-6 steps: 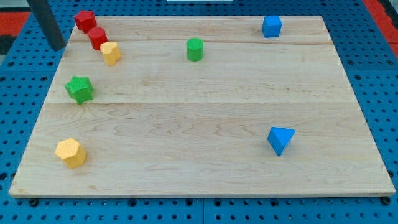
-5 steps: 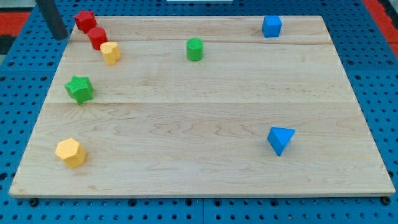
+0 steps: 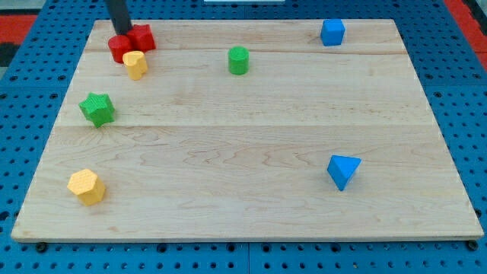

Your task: Push the red star towards the green circle

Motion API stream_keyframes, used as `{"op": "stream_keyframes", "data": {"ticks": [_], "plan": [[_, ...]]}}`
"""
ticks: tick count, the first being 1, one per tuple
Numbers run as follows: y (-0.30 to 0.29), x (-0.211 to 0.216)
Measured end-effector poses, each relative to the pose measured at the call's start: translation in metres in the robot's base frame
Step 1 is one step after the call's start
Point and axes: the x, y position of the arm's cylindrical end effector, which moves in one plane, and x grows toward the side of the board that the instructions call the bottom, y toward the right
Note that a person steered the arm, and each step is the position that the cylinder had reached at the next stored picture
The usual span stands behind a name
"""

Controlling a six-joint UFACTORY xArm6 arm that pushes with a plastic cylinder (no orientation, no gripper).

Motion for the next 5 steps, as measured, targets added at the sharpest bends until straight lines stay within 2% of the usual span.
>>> {"op": "stream_keyframes", "data": {"ticks": [2,4,5], "plan": [[0.088,0.011],[0.108,0.045],[0.119,0.039]]}}
